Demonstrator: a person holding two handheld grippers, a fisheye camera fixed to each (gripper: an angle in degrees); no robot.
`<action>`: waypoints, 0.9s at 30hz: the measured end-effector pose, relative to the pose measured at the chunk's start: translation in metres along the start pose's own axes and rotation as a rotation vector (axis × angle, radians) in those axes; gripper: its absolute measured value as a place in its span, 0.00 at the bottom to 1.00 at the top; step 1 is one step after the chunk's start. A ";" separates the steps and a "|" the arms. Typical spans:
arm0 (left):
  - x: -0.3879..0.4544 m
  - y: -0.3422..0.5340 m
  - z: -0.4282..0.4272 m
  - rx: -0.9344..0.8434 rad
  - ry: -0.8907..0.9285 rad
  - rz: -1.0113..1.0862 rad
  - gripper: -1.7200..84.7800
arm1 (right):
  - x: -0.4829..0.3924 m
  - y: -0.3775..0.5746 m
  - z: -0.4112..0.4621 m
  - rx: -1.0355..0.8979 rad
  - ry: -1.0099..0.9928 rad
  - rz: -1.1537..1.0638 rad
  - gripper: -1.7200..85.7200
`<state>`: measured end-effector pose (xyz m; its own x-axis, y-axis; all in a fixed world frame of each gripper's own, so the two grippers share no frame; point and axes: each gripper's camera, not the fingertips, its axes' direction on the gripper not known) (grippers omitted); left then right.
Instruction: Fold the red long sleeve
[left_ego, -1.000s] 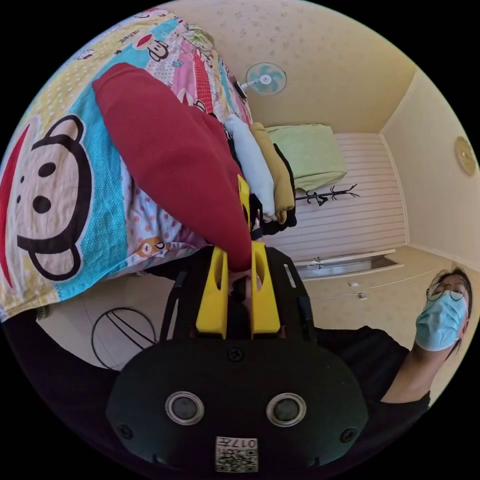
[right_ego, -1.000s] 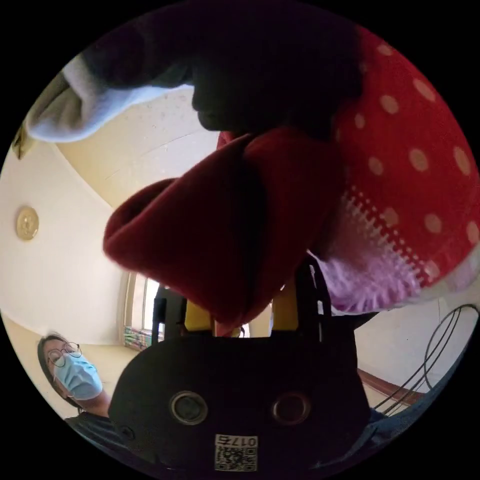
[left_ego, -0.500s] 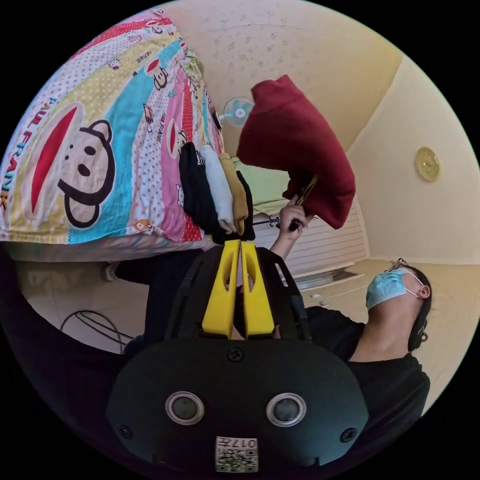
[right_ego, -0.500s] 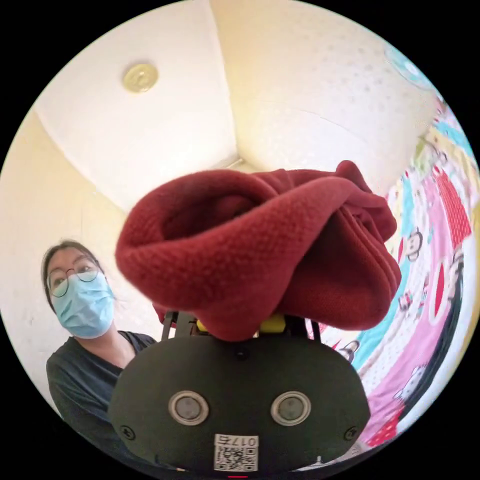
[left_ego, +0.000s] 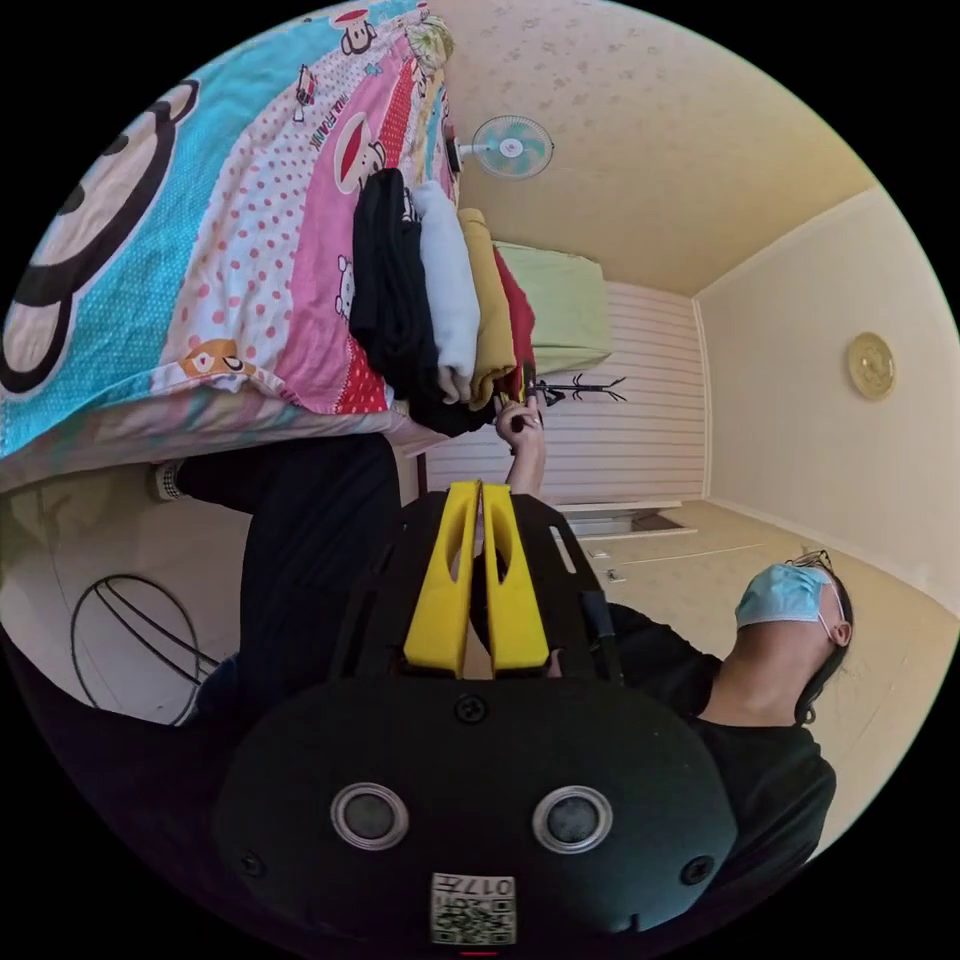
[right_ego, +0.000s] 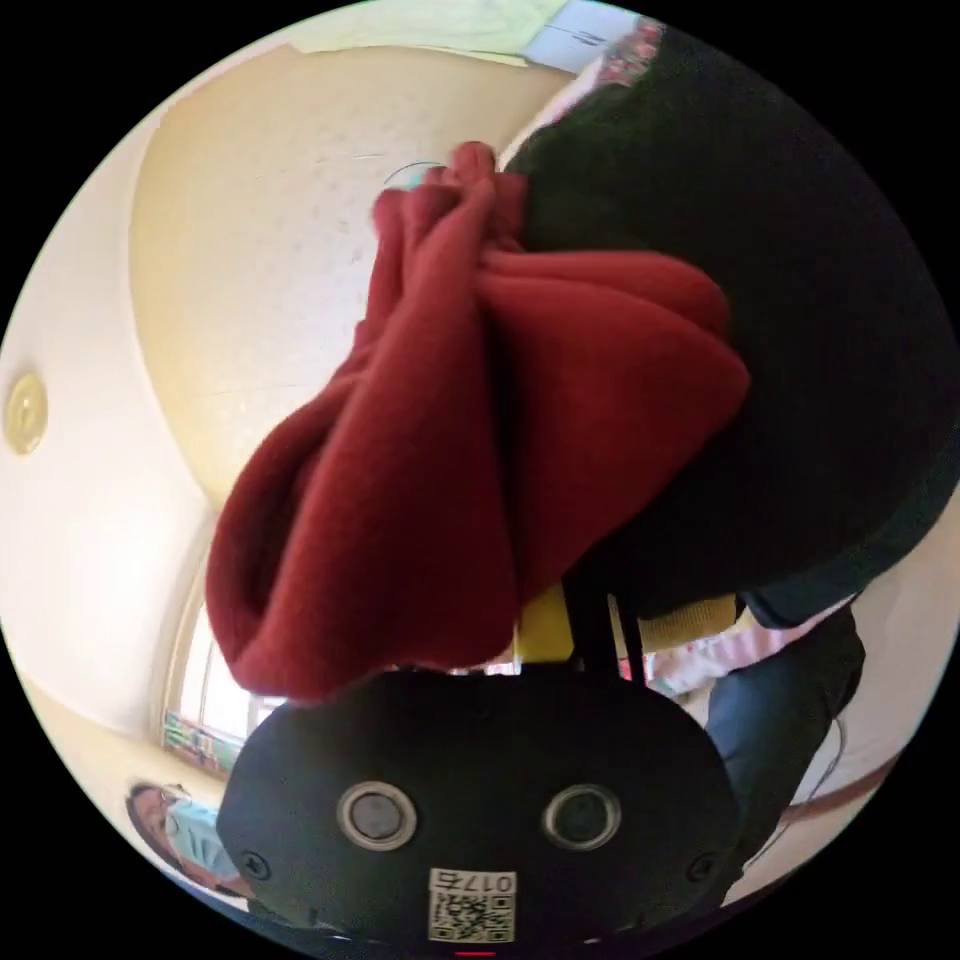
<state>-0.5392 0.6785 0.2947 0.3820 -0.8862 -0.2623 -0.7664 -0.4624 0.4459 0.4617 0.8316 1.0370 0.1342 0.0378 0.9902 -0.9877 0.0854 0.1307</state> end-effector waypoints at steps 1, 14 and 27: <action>0.002 -0.002 0.002 -0.011 0.001 0.009 0.01 | 0.021 0.006 0.002 0.011 -0.146 -0.001 0.14; 0.008 -0.017 -0.018 -0.002 -0.168 0.029 0.01 | -0.115 0.033 0.081 -0.049 -0.128 -0.318 0.14; 0.064 -0.092 -0.099 -0.419 -1.010 -0.056 0.01 | -0.092 0.246 0.169 -0.061 0.582 -0.644 0.04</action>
<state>-0.3930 0.6618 0.3216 -0.3352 -0.5184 -0.7867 -0.4516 -0.6444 0.6171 0.1934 0.6809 0.9863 0.7012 0.4651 0.5404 -0.7019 0.3176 0.6375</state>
